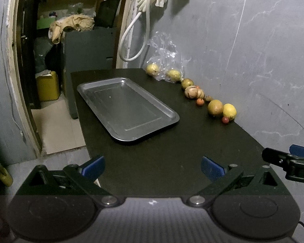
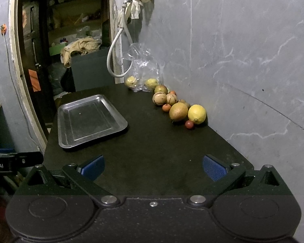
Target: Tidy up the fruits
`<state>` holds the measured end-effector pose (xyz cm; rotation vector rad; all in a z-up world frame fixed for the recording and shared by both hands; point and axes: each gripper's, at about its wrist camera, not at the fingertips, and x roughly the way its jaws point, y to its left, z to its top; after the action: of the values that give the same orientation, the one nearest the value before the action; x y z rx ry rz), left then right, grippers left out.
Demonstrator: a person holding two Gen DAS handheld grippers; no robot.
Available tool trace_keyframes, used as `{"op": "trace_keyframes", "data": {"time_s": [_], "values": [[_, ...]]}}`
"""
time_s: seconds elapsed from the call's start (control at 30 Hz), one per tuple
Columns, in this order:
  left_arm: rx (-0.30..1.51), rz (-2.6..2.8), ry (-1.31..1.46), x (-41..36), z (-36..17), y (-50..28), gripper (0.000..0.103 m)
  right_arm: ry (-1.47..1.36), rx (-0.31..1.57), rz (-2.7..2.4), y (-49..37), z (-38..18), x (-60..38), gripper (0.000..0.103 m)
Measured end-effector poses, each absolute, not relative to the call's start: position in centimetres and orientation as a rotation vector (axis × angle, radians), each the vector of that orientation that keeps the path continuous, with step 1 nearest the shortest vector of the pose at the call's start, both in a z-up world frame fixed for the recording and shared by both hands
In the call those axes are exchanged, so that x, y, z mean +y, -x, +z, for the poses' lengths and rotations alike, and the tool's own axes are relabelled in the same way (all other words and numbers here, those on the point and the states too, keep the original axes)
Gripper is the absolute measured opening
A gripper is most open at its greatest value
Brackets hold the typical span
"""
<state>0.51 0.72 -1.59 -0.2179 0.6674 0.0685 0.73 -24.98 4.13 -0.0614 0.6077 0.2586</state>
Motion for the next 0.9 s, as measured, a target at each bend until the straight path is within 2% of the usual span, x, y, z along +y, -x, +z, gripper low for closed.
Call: {"op": "trace_keyframes", "data": {"time_s": [0.57,0.9], "values": [[0.747,0.057,0.254,1.1,-2.8,-2.1,0.103,0.075,0.642,0.263,-1.9,3.3,-24.6,0.103],[0.838,0.068,0.298,1.2,-4.1,-6.7,0.103,0.099,0.656,0.303,-5.6,1.7,-24.1,0.103]]}}
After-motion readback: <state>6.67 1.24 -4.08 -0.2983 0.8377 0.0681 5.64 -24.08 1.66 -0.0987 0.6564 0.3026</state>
